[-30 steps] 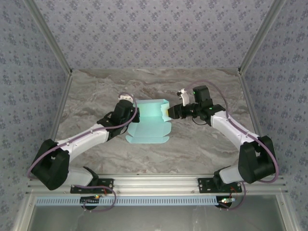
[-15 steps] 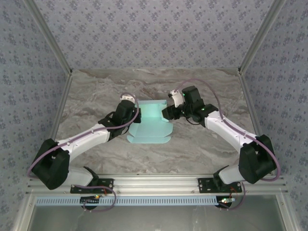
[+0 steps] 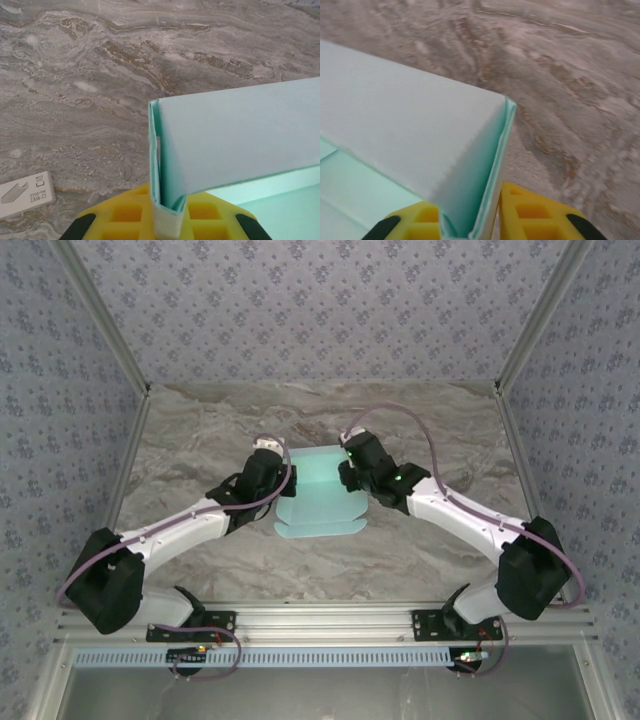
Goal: Fold the paper box
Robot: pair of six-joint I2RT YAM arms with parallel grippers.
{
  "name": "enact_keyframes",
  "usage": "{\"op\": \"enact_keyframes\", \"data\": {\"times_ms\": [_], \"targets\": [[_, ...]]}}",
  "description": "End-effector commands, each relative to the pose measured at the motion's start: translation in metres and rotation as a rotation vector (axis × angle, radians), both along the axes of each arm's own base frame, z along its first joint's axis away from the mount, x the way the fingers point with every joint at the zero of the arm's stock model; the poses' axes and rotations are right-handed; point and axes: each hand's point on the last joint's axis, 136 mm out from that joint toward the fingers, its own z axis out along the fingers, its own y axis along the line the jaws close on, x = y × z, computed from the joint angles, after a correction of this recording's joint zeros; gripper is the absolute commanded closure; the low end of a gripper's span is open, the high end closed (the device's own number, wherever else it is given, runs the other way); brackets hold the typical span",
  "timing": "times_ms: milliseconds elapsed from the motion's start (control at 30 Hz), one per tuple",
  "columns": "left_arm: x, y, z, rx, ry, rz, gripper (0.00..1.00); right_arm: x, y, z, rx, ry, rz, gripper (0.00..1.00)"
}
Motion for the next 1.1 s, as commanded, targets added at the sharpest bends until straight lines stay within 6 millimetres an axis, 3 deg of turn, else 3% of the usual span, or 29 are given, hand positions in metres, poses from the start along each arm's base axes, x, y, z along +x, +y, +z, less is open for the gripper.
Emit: {"op": "enact_keyframes", "data": {"times_ms": [0, 333, 567, 800, 1067], "targets": [[0.002, -0.014, 0.022, -0.047, -0.035, -0.036, 1.00, 0.008, -0.033, 0.006, -0.151, -0.068, -0.229, 0.83], [0.004, -0.011, 0.025, -0.036, -0.047, -0.018, 1.00, 0.000, -0.026, 0.023, -0.268, -0.160, -0.335, 0.89], [0.004, -0.005, 0.028, -0.029, -0.052, 0.007, 1.00, -0.003, -0.036, 0.017, -0.367, -0.154, -0.403, 0.90], [0.003, 0.001, 0.026, -0.023, -0.050, 0.029, 1.00, -0.004, -0.034, 0.012, -0.362, -0.140, -0.423, 0.89], [0.004, 0.002, 0.022, -0.016, -0.046, 0.041, 1.00, -0.005, -0.016, 0.020, -0.229, -0.106, -0.321, 0.81]]}}
